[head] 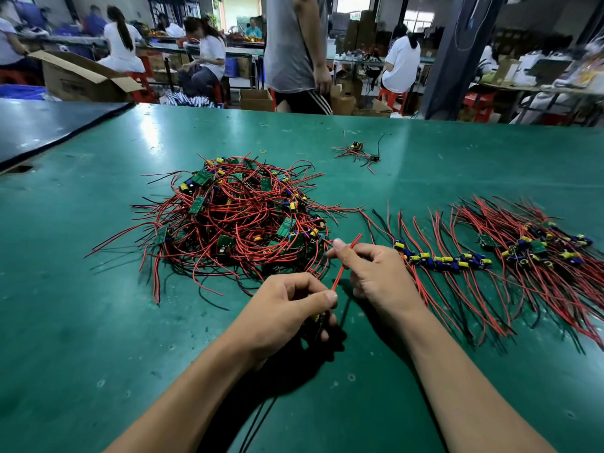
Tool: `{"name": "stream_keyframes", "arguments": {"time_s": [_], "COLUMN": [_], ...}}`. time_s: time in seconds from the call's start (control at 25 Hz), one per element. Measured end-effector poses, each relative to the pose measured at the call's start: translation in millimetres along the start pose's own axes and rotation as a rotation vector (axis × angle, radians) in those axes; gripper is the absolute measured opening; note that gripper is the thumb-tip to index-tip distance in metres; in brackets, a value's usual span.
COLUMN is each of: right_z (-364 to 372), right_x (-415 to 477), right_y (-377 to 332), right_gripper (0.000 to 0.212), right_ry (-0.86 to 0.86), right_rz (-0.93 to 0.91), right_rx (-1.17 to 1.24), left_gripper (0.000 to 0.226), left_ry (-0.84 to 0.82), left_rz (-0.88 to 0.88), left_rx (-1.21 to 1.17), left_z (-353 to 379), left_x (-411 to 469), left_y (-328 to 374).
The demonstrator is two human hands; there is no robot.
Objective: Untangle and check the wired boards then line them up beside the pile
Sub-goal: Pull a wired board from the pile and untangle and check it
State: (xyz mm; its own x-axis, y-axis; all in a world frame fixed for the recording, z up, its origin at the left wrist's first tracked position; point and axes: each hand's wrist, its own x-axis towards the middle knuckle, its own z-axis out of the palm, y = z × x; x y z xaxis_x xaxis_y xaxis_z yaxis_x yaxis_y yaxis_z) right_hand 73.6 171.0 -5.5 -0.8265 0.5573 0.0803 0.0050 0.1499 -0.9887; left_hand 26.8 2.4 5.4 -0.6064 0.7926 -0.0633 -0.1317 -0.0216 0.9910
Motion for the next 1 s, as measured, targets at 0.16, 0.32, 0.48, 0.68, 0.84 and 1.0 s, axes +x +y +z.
{"name": "stream_keyframes", "arguments": {"time_s": [0.16,0.32,0.48,0.68,0.84,1.0], "right_z": [-4.4,-1.6,-3.2,-2.2,-13.3,-14.3], "right_x": [8.3,9.9,9.5,8.6,8.8,4.6], "right_y": [6.7,10.6,8.3,-3.6,-18.4,-23.4], "right_gripper": [0.028,0.055,0.056,0.05,0.038,0.034], "right_ry": [0.142,0.172,0.176,0.128,-0.064,-0.193], "right_rz": [-0.075,-0.073,-0.1,0.179,0.527,0.569], "right_rx": [-0.005,-0.029,-0.073,0.275,0.852,1.02], "left_gripper": [0.013,0.013,0.013,0.013,0.013,0.012], "left_ry": [-0.032,-0.046,-0.043,-0.034,-0.036,-0.039], "left_rz": [-0.001,-0.013,-0.02,-0.021,-0.018,-0.022], "left_rx": [0.058,0.065,0.053,0.032,0.044,0.041], "left_z": [0.0,-1.8,-1.8,-1.0,-0.5,-0.8], "left_x": [-0.8,-1.4,-0.9,-0.8,-0.2,0.9], "left_y": [0.2,1.2,2.4,3.2,2.6,1.5]}}
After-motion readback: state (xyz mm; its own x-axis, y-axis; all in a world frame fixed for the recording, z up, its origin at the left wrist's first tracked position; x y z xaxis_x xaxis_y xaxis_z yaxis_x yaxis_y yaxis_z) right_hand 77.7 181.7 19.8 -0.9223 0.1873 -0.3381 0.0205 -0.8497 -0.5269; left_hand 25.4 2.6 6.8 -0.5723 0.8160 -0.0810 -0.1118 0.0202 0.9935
